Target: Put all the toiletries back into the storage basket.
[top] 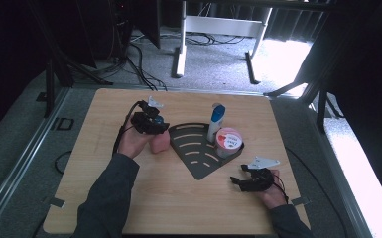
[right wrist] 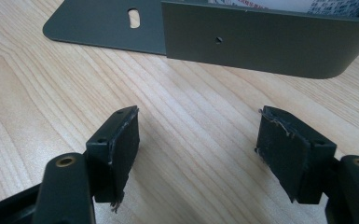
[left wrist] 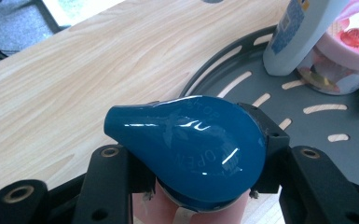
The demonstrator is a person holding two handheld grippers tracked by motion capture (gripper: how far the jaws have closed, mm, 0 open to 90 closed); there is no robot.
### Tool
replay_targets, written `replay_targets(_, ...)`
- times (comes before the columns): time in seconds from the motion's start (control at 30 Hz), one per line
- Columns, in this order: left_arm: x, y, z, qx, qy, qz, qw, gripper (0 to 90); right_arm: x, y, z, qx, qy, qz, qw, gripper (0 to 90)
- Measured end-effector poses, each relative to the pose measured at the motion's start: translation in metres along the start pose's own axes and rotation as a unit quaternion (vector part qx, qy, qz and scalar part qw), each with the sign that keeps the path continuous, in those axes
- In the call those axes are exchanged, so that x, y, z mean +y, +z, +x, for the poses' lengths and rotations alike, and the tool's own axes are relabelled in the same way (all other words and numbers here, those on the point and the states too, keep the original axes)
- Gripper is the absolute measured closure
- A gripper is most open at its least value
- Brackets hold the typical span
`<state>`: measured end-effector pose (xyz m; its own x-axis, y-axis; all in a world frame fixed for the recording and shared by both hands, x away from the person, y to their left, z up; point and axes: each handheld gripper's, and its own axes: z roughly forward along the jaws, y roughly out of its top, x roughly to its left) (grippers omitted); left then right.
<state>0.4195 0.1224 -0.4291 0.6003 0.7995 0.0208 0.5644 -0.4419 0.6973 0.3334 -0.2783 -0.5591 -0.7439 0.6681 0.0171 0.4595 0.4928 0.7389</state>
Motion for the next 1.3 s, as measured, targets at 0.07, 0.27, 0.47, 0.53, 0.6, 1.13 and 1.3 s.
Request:
replay_targets(0.07,0.002,-0.001,0.0,0.0,-0.001,-0.003,1.0,52.8,0.0,0.0,0.0,0.0,0.0,0.0,1.0,29.2)
replay_targets(0.27,0.008,-0.005,0.0,0.0,0.003,-0.007,1.0,52.8,0.0,0.0,0.0,0.001,0.0,0.0,1.0,29.3)
replay_targets(0.47,0.015,-0.006,-0.003,0.0,0.008,-0.009,0.9999,52.8,0.0,0.0,0.0,0.001,0.001,0.0,1.0,29.3)
replay_targets(0.53,0.018,-0.007,-0.005,-0.001,0.01,-0.011,0.9999,52.8,0.0,0.0,-0.001,0.002,0.001,0.0,1.0,29.3)
replay_targets(0.6,0.02,-0.007,-0.006,-0.001,0.012,-0.012,0.9999,52.8,0.0,0.0,0.0,0.001,0.0,0.0,1.0,29.3)
replay_targets(1.13,0.03,0.002,-0.017,-0.011,0.011,-0.019,0.9997,52.8,0.0,0.0,-0.001,0.002,0.001,0.0,1.0,29.3)
replay_targets(1.3,0.037,0.003,-0.022,-0.012,0.016,-0.022,0.9996,52.8,0.0,0.0,-0.001,0.002,0.001,0.0,1.0,29.3)
